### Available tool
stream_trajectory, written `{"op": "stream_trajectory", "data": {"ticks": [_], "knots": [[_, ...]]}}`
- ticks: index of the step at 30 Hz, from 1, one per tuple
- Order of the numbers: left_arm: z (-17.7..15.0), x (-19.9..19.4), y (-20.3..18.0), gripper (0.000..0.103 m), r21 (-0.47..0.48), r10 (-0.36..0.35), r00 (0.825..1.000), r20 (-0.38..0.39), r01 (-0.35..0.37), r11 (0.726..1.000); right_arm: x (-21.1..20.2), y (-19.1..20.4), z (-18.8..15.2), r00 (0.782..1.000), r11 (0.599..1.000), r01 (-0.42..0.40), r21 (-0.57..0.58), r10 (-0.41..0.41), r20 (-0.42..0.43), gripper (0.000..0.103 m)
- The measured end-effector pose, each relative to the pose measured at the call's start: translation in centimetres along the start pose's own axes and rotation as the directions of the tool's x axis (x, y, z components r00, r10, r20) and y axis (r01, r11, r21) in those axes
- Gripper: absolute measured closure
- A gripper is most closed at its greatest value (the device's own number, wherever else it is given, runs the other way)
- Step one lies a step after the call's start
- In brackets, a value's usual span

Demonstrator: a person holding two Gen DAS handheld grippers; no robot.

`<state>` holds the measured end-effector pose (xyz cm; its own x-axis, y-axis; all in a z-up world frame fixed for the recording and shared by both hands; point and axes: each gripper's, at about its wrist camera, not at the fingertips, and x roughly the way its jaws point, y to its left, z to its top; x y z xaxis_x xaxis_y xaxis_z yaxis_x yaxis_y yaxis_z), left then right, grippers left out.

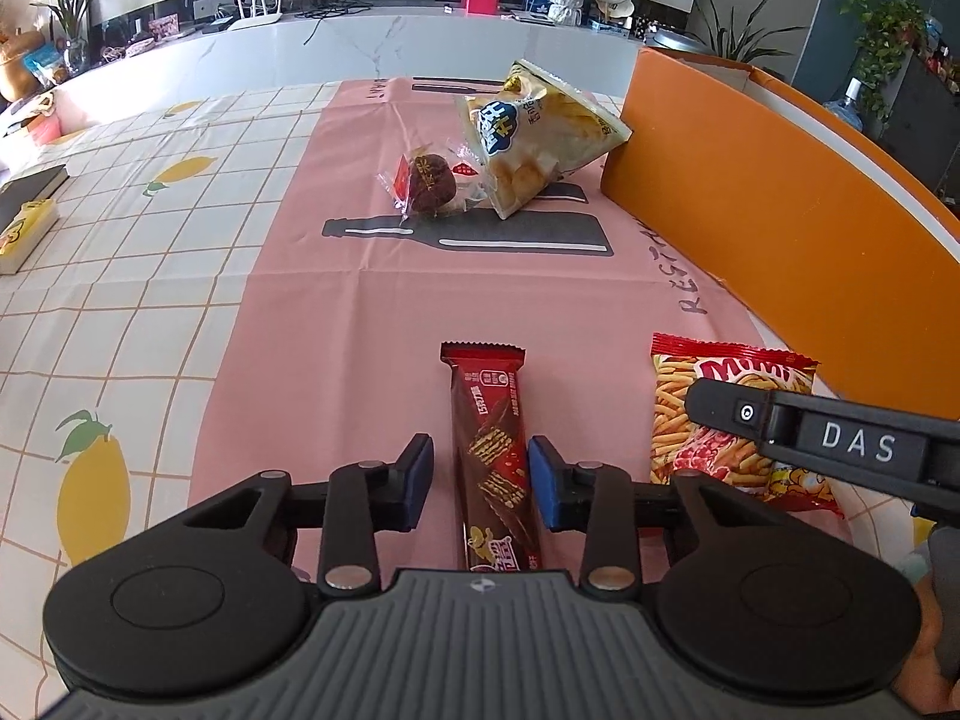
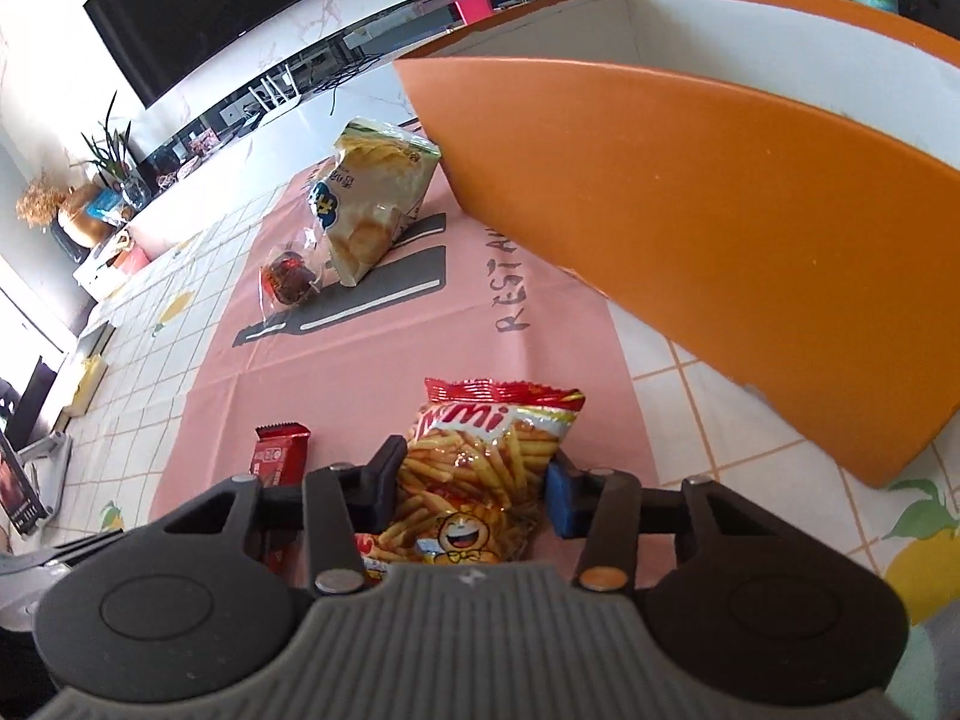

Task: Organize snacks
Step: 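Lift both held snacks and carry them over the orange box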

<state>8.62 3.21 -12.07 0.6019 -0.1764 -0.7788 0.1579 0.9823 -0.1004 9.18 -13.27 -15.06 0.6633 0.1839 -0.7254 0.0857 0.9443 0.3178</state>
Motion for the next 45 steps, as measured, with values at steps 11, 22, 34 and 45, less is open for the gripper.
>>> {"op": "stream_trajectory", "data": {"ticks": [11,22,34,45], "knots": [[-0.2,-0.1,-0.2,0.074,0.025,-0.029,0.999,0.018,0.029,0.999,-1.0,2.4,-0.9,0.999,0.984,0.019,-0.176,-0.01,0.052,0.066],[0.6,-3.2,-0.3,0.078,0.004,-0.048,0.995,0.092,0.048,0.999,-3.8,2.6,-1.0,0.995,0.982,0.022,-0.187,-0.004,0.096,0.066],[3.1,-8.3,-2.0,0.078,0.003,-0.083,0.976,0.2,0.084,0.996,-9.3,1.3,1.0,0.985,0.983,0.018,-0.184,0.013,0.171,0.066],[6.4,-10.9,-5.0,0.078,0.078,-0.187,0.935,0.3,0.171,0.982,-13.9,-1.1,6.0,0.975,0.97,0.032,-0.242,0.023,0.221,0.066]]}}
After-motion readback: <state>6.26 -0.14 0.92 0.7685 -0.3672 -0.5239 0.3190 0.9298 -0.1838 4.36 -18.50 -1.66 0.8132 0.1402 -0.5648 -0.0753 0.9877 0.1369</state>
